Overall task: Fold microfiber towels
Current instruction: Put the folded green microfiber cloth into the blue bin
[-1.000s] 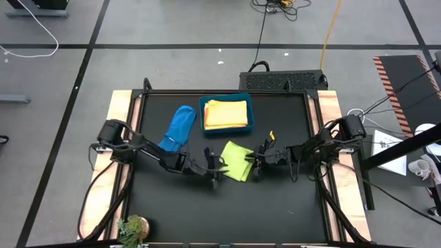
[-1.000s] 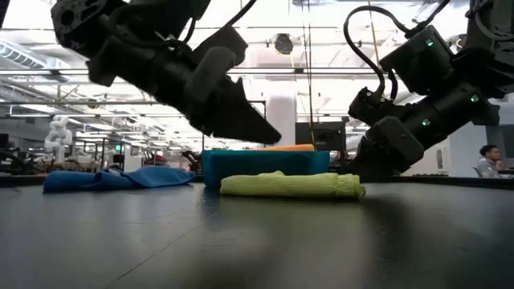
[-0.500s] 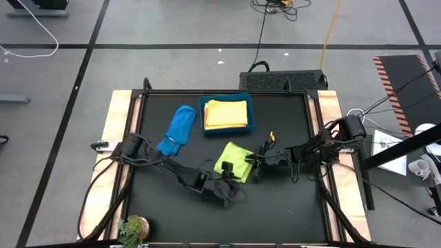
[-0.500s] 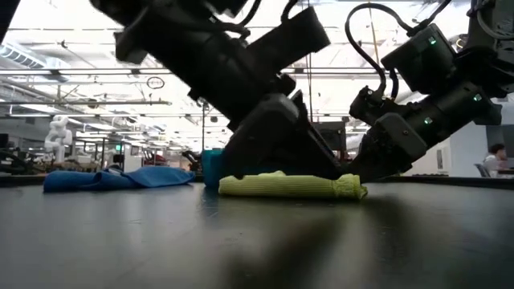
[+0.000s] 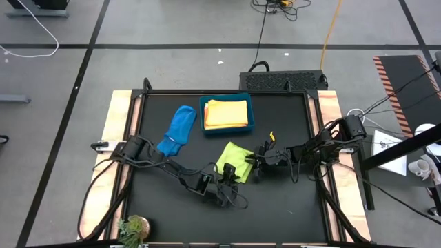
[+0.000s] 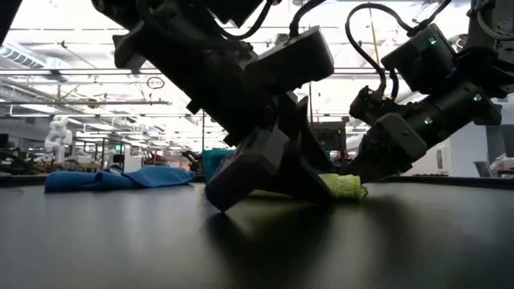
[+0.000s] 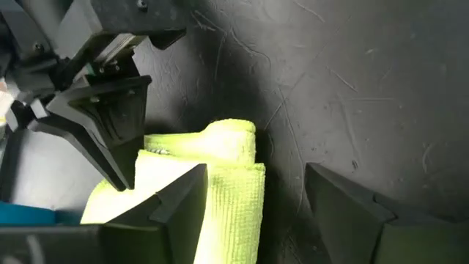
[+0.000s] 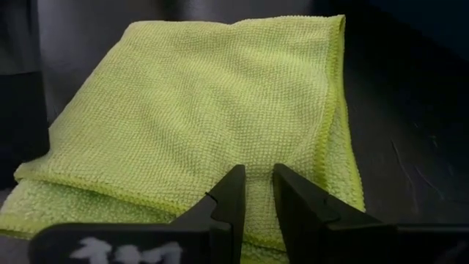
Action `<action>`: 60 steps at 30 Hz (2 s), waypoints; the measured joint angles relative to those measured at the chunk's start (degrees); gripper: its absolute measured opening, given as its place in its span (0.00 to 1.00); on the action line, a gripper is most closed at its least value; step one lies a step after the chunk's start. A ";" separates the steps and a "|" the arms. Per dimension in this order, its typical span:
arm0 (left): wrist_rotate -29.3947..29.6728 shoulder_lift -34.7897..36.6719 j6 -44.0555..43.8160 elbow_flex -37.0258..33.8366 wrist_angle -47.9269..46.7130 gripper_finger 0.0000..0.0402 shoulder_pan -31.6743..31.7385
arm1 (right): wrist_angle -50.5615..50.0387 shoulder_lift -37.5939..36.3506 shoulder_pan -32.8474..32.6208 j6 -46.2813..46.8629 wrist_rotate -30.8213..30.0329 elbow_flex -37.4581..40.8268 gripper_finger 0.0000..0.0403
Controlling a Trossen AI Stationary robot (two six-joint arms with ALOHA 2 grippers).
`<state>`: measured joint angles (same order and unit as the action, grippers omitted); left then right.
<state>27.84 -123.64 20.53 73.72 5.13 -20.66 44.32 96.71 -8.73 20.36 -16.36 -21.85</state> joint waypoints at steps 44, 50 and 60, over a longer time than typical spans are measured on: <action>1.71 10.23 -1.81 -0.19 -12.27 0.00 3.08 | -1.06 -6.34 -7.94 -24.19 1.60 0.00 0.66; 0.86 10.89 -1.62 -0.20 -12.32 0.00 3.09 | 4.84 0.95 -7.89 -27.09 0.55 -0.03 0.77; 0.94 13.97 -2.50 -0.16 -13.54 0.00 3.12 | 5.84 7.39 -8.41 -31.76 -8.33 -3.37 0.69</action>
<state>28.77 -109.67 18.03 73.56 -8.42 -17.54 50.16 104.10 -17.14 -11.40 -24.69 -25.22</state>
